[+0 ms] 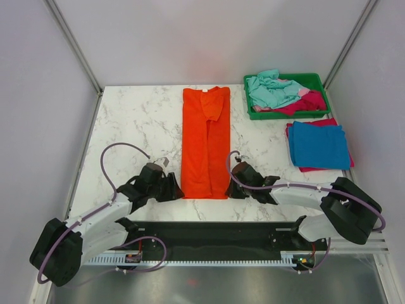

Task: Fold and stack the t-shirts
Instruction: Fold the tshirt

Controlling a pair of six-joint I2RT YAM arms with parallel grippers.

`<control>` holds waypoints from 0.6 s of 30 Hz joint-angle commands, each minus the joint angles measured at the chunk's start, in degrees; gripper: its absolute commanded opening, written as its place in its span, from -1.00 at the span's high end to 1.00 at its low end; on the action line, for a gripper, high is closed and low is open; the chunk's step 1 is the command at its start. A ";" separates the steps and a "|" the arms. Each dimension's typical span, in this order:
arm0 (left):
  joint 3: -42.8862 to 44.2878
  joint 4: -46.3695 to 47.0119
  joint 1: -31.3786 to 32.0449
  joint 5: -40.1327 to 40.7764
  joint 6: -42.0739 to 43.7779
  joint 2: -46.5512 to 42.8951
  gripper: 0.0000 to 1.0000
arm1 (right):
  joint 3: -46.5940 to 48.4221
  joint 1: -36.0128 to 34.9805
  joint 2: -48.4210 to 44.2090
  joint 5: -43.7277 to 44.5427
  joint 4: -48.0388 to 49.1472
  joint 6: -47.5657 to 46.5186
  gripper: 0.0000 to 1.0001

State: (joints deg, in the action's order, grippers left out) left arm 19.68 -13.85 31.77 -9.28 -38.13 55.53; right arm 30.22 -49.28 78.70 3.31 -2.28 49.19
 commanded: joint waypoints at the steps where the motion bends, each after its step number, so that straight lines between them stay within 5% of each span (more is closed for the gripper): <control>1: -1.22 6.02 0.31 -2.14 -1.68 -1.30 -0.10 | -1.13 -0.21 0.32 0.29 -0.09 -0.59 0.85; 13: -2.10 11.38 0.66 -2.32 -2.03 2.74 -0.08 | -1.74 -0.29 2.16 -0.32 1.05 -1.11 0.99; 18: -2.19 12.53 1.01 -1.36 -2.12 6.61 0.33 | -1.92 -0.21 2.43 -0.41 1.32 -1.38 1.00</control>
State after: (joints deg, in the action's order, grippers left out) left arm 17.93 -4.89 32.32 -10.90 -39.05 60.47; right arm 29.74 -49.28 79.61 2.55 0.47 49.04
